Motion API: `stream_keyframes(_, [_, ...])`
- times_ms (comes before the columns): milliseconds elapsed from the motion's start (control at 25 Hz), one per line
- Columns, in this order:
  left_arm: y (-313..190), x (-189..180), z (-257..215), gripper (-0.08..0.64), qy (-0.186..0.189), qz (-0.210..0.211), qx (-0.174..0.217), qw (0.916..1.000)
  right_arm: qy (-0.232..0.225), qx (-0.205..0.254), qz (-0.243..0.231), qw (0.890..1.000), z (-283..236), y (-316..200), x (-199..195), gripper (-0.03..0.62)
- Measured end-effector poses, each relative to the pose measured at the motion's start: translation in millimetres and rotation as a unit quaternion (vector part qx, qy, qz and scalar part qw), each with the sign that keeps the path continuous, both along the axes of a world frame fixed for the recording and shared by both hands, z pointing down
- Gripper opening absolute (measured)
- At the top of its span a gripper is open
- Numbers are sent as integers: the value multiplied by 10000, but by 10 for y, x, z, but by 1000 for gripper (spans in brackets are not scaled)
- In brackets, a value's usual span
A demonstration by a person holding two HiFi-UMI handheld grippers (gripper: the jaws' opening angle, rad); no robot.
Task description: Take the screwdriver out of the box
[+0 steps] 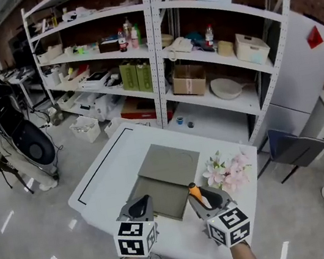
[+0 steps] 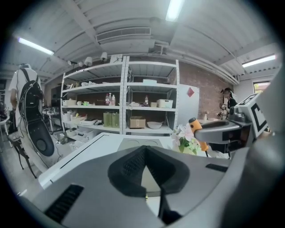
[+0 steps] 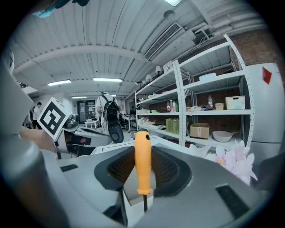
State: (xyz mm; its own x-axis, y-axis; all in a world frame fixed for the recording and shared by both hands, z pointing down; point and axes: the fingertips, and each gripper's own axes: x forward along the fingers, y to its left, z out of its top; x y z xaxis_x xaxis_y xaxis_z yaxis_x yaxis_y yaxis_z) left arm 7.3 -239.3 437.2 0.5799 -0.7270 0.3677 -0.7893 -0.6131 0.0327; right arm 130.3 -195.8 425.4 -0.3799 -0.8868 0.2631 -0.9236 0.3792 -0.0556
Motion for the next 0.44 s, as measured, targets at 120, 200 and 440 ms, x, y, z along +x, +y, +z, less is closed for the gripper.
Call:
stream_keyframes(120, [31, 11, -8, 5, -2, 3, 0, 10000, 2, 12, -5, 10000, -21, 27, 7, 120])
stream_keyframes(200, [49, 18, -18, 5, 3, 9, -7, 10000, 15, 11, -11, 10000, -39, 41, 5, 120])
stream_keyframes(440, [77, 48, -12, 5, -5, 43, 3, 10000, 16, 5, -28, 10000, -17, 77, 2, 120])
